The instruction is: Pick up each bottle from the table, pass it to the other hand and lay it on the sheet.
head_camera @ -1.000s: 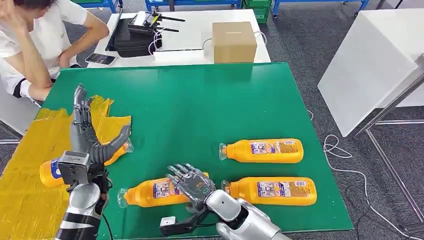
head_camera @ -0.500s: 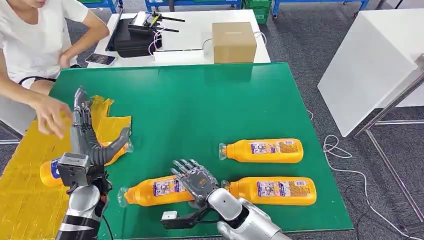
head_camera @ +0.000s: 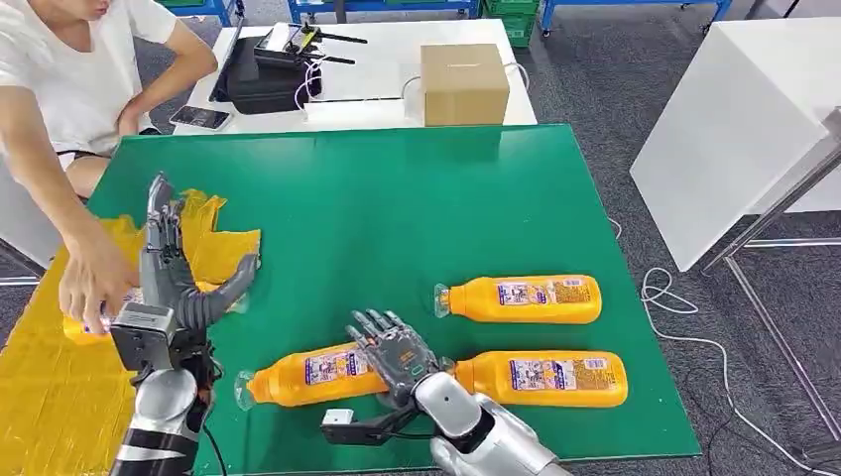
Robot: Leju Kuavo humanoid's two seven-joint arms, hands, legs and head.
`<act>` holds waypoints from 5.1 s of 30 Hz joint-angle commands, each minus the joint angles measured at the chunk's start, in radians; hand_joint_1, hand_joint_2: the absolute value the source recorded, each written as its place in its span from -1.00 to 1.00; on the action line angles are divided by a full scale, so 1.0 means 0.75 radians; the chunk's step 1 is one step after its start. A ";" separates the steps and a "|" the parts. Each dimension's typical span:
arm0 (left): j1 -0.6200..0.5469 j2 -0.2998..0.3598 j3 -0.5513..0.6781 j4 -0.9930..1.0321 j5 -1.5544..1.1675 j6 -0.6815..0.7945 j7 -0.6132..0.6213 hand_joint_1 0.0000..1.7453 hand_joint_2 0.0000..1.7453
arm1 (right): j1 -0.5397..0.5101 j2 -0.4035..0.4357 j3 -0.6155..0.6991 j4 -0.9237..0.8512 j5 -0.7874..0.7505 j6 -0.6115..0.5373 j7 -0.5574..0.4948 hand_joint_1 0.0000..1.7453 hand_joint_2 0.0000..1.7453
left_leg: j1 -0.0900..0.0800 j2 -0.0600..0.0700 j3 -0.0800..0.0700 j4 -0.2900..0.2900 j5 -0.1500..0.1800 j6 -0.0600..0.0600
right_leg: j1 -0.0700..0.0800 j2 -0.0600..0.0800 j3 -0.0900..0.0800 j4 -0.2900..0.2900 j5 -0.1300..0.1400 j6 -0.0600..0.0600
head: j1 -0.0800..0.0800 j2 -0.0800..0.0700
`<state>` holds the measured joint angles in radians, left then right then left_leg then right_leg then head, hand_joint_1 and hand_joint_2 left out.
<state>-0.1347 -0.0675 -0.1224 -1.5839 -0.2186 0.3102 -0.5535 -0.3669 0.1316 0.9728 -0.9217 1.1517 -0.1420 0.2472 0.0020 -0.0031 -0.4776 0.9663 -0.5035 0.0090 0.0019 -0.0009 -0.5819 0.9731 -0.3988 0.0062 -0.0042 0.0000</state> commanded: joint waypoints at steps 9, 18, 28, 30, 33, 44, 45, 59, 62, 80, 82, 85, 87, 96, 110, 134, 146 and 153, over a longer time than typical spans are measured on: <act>-0.041 -0.034 -0.024 -0.046 0.072 -0.066 -0.048 -1.00 1.00 | -0.101 0.058 -0.050 0.393 -0.061 0.140 -0.103 0.92 1.00 | 0.002 0.000 0.006 -0.001 0.000 -0.001 | 0.002 -0.001 0.006 -0.003 0.001 0.001 | 0.000 0.000; -0.041 -0.033 -0.030 -0.050 0.087 -0.058 -0.059 -1.00 1.00 | -0.113 0.057 -0.041 0.408 -0.081 0.150 -0.124 1.00 1.00 | 0.001 0.002 0.012 -0.001 0.000 -0.001 | 0.002 -0.001 0.013 -0.002 0.000 0.001 | 0.000 0.000; -0.041 -0.033 -0.030 -0.050 0.087 -0.058 -0.059 -1.00 1.00 | -0.113 0.057 -0.041 0.408 -0.081 0.150 -0.124 1.00 1.00 | 0.003 0.001 0.011 -0.002 0.001 -0.002 | 0.003 -0.002 0.013 -0.005 0.002 0.002 | 0.000 0.000; -0.036 -0.034 -0.029 -0.049 0.090 -0.057 -0.059 -1.00 1.00 | -0.111 0.050 -0.042 0.406 -0.082 0.147 -0.123 0.98 1.00 | 0.002 0.001 0.013 -0.002 0.001 -0.002 | 0.003 -0.001 0.014 -0.005 0.002 0.001 | 0.000 0.000; -0.032 -0.032 -0.027 -0.047 0.099 -0.058 -0.065 -1.00 1.00 | -0.110 0.044 -0.042 0.402 -0.081 0.122 -0.122 1.00 1.00 | 0.001 0.003 0.016 -0.001 0.000 -0.001 | 0.001 0.000 0.016 -0.002 0.000 0.001 | -0.001 0.000; 0.024 -0.042 -0.029 -0.143 0.091 -0.052 -0.066 -1.00 1.00 | 0.013 0.012 -0.332 0.105 -0.070 -0.246 -0.067 1.00 1.00 | 0.002 0.001 0.010 0.000 -0.001 -0.001 | 0.002 0.000 0.012 -0.003 0.000 0.002 | 0.001 0.000; 0.025 -0.043 -0.029 -0.144 0.092 -0.052 -0.066 -1.00 1.00 | 0.023 0.011 -0.349 0.090 -0.085 -0.270 -0.079 1.00 1.00 | 0.002 0.002 0.010 0.000 -0.001 -0.001 | 0.002 0.001 0.012 -0.003 0.001 0.002 | 0.000 0.000; 0.102 -0.046 -0.119 -0.290 0.178 -0.153 -0.076 -1.00 1.00 | 0.213 0.081 -0.728 -0.132 -0.463 -0.615 -0.471 1.00 1.00 | 0.001 0.004 0.000 0.000 -0.002 -0.001 | 0.001 0.002 0.000 -0.001 0.000 0.002 | 0.000 0.000; 0.102 -0.046 -0.119 -0.290 0.178 -0.153 -0.076 -1.00 1.00 | 0.213 0.081 -0.728 -0.132 -0.463 -0.615 -0.471 1.00 1.00 | 0.001 0.003 0.001 0.000 -0.002 -0.001 | 0.001 0.001 0.001 -0.002 0.000 0.002 | 0.001 0.000; 0.087 0.041 -0.146 -0.133 0.577 -0.642 0.163 -1.00 1.00 | 0.368 0.156 -1.049 -0.478 -1.292 -0.571 -0.968 1.00 1.00 | 0.000 0.002 0.002 -0.002 -0.002 -0.001 | 0.000 0.002 0.002 -0.002 -0.001 0.002 | 0.000 0.000; 0.027 0.087 -0.198 0.014 0.522 -0.650 0.273 -1.00 1.00 | 0.379 0.140 -1.038 -0.516 -1.359 -0.503 -0.983 1.00 1.00 | 0.001 0.002 0.002 -0.002 -0.002 -0.001 | 0.001 0.001 0.002 -0.003 -0.001 0.001 | 0.000 0.000; -0.064 0.094 -0.260 0.197 0.553 -0.715 0.309 -1.00 1.00 | 0.345 0.123 -0.985 -0.492 -1.361 -0.463 -0.985 1.00 1.00 | 0.000 -0.005 0.002 -0.003 0.000 -0.001 | 0.000 -0.006 0.003 -0.004 -0.001 0.001 | 0.000 0.000; -0.086 0.089 -0.272 0.231 0.584 -0.731 0.315 -1.00 1.00 | 0.327 0.121 -0.969 -0.471 -1.361 -0.459 -0.987 1.00 1.00 | 0.000 -0.005 0.002 -0.003 0.000 -0.001 | 0.000 -0.005 0.002 -0.003 0.000 0.001 | 0.000 0.000; -0.239 0.075 -0.338 0.358 0.671 -0.720 0.371 -1.00 1.00 | 0.190 0.076 -0.835 -0.343 -1.350 -0.354 -0.945 1.00 1.00 | 0.001 0.001 0.000 0.000 -0.001 -0.001 | 0.001 -0.001 0.001 -0.002 0.001 0.002 | 0.000 0.000; -0.320 0.068 -0.372 0.390 0.756 -0.725 0.373 -1.00 1.00 | 0.053 0.065 -0.602 -0.215 -1.189 -0.249 -0.889 1.00 1.00 | 0.002 0.004 0.001 -0.001 -0.002 -0.001 | 0.002 0.003 0.001 -0.003 0.001 0.002 | 0.000 0.000; -0.269 0.046 -0.406 0.306 0.749 -0.747 0.330 -1.00 1.00 | -0.011 0.110 -0.507 0.016 -1.009 -0.326 -0.846 1.00 1.00 | 0.001 0.004 0.000 -0.001 -0.002 -0.001 | 0.001 0.003 0.000 -0.002 0.000 0.002 | 0.000 0.000; -0.252 0.041 -0.411 0.283 0.731 -0.736 0.317 -1.00 1.00 | -0.014 0.121 -0.450 0.040 -0.897 -0.376 -0.831 1.00 1.00 | 0.002 0.005 0.001 0.000 -0.003 -0.001 | 0.002 0.004 0.001 -0.002 0.000 0.002 | 0.000 0.000; -0.245 0.026 -0.396 0.294 0.737 -0.716 0.313 -1.00 1.00 | -0.005 0.126 -0.439 0.030 -0.871 -0.395 -0.826 1.00 1.00 | 0.001 0.004 -0.001 0.000 -0.002 0.000 | 0.000 0.003 -0.001 -0.001 0.000 0.002 | 0.000 0.000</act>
<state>-0.2992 -0.0427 -0.3963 -1.3928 0.3330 -0.2362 -0.3216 -0.3271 0.2369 0.5924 -0.9575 0.4891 -0.4353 -0.3754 0.0019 0.0000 -0.4795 0.9665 -0.5044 0.0089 0.0017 0.0012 -0.5842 0.9733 -0.3985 0.0066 -0.0042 0.0000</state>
